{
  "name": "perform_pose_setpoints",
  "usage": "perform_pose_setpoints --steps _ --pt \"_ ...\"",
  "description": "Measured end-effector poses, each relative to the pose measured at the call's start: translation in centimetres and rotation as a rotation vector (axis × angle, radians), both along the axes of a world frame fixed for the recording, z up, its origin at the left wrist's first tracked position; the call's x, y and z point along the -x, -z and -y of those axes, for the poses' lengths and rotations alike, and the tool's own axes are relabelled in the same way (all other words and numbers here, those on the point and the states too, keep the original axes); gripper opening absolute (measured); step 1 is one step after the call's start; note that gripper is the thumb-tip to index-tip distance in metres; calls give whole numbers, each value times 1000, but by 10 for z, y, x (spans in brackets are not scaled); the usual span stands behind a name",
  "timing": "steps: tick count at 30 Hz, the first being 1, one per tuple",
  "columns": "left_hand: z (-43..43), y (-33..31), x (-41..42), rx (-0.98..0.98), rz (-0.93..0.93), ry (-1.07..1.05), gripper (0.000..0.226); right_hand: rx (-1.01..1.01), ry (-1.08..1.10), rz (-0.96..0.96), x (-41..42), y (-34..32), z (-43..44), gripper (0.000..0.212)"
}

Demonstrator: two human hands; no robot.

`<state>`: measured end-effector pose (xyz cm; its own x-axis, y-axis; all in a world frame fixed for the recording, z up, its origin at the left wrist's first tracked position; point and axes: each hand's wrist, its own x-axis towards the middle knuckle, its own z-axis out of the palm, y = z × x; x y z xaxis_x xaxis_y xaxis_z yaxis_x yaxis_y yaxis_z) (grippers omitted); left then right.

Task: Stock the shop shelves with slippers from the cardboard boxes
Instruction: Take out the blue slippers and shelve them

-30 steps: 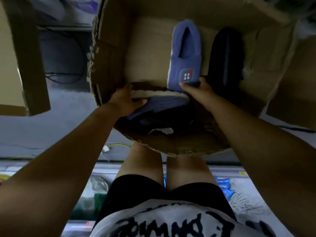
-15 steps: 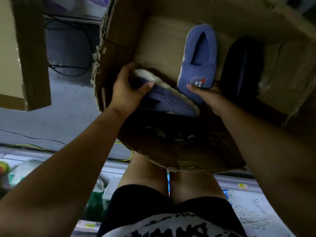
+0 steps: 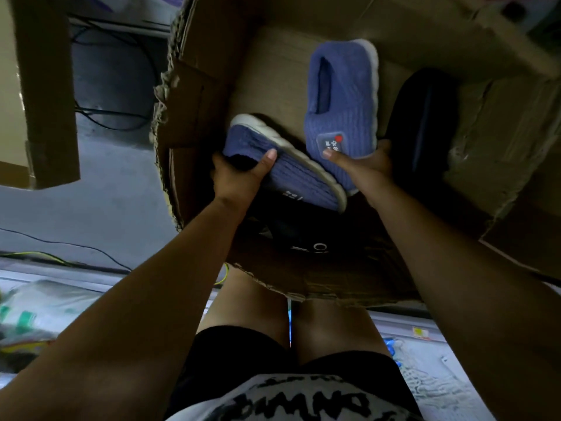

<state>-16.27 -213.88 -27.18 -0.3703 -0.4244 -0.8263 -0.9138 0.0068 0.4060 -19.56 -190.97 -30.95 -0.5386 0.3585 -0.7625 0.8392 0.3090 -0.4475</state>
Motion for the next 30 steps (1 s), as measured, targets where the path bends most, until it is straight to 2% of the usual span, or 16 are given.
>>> perform_pose_setpoints --steps 2,7,13,18,21,23,30 --pt "-3 5 5 -9 19 3 141 -35 -49 -13 0 -6 -4 98" --pt "-10 16 7 -12 9 -15 119 -123 -126 -61 -3 -21 -24 96" --pt "-16 17 5 10 -5 -34 118 -137 -168 -102 -5 -45 -46 94" --pt "-25 22 -1 21 -70 30 92 19 -243 -68 -9 -61 -62 83" --pt "-28 31 -9 17 -38 197 73 45 -324 -27 -19 -58 -61 89" --pt "-28 35 -13 -4 -55 250 60 76 -279 -21 -23 -49 -60 93" --pt "-32 47 -22 -190 -145 65 52 262 -174 21 -10 -31 -76 109"
